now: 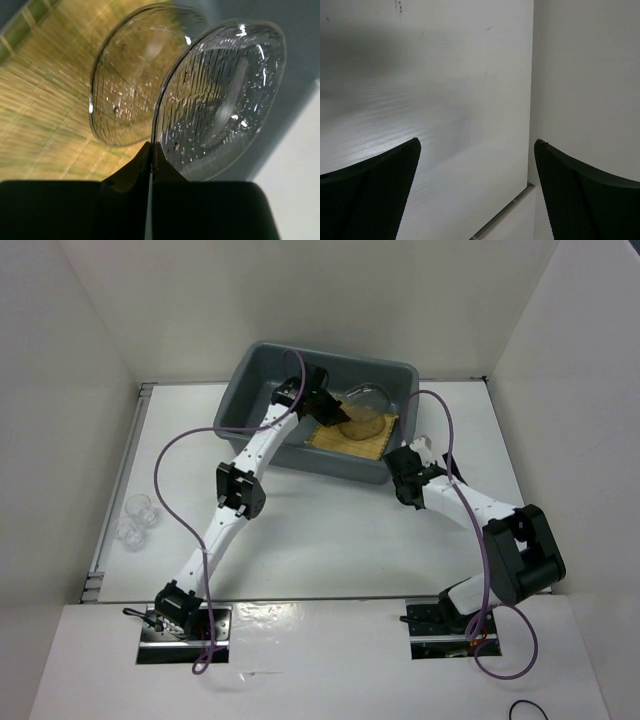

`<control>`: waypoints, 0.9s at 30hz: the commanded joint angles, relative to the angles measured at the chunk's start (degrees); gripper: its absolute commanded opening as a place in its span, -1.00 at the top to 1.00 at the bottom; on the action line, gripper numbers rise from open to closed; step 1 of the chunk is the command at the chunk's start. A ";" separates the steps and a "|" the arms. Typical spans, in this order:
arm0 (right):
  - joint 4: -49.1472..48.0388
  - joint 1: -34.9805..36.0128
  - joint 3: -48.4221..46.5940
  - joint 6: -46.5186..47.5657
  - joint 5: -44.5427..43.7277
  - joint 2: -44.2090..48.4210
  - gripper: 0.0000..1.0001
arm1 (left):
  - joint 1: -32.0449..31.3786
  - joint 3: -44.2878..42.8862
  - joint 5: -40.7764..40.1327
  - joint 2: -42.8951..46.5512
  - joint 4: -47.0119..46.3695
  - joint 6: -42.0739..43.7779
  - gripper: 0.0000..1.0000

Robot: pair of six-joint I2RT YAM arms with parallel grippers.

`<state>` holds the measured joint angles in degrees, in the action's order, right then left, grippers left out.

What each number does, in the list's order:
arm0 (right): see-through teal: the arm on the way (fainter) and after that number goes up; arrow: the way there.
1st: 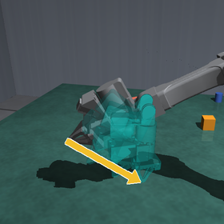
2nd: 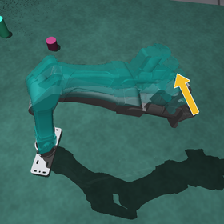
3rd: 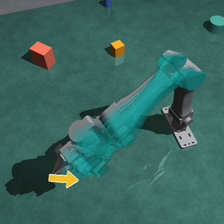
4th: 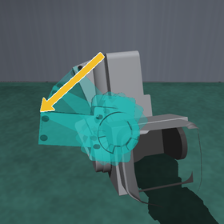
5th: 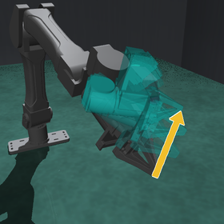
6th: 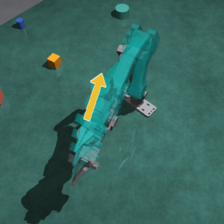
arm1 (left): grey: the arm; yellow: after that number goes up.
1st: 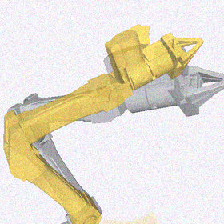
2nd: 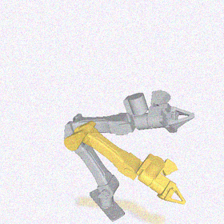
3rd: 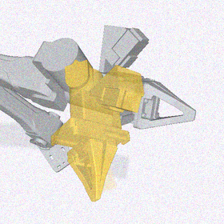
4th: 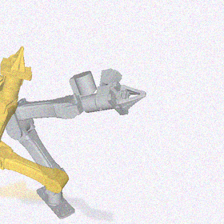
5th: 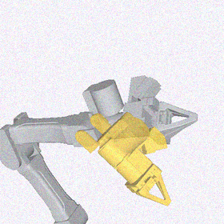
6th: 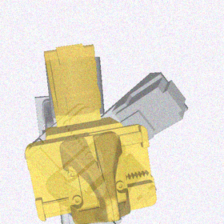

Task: Place the mixed dishes into the plastic bin

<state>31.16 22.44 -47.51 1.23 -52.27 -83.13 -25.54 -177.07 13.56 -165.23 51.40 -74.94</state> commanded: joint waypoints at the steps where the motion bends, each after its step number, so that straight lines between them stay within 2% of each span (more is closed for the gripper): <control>1: -3.30 0.68 0.13 -3.25 -5.55 0.60 -0.97 | -1.00 -2.66 -1.61 -1.41 -5.95 -9.77 1.00; 4: -3.82 0.68 0.13 -3.78 -6.79 1.13 -0.97 | -1.53 -2.66 -3.98 -2.73 -5.96 -13.30 1.00; 9: -3.82 0.68 0.13 -3.78 -7.41 1.13 -0.97 | -2.06 -2.66 -5.39 -4.05 -4.02 -14.36 1.00; 14: -3.82 0.68 0.13 -3.78 -7.41 1.13 -0.97 | -2.06 -2.66 -7.93 -4.05 -0.95 -13.83 0.77; 22: -3.82 0.68 0.66 -3.78 -7.41 1.13 -0.97 | -1.53 -2.66 -7.85 -3.00 2.91 -12.51 0.58; 24: -4.35 0.68 0.66 -3.78 -6.88 1.13 -0.97 | -1.53 -2.66 -8.89 -2.47 5.55 -11.82 0.49; 27: -4.35 0.68 0.66 -3.78 -6.88 1.13 -0.97 | -1.53 -2.66 -9.43 -1.33 8.01 -10.59 0.03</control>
<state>29.82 22.98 -47.22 -0.40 -57.01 -83.11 -27.40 -177.47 5.41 -168.66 55.75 -86.72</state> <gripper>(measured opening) 0.983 0.458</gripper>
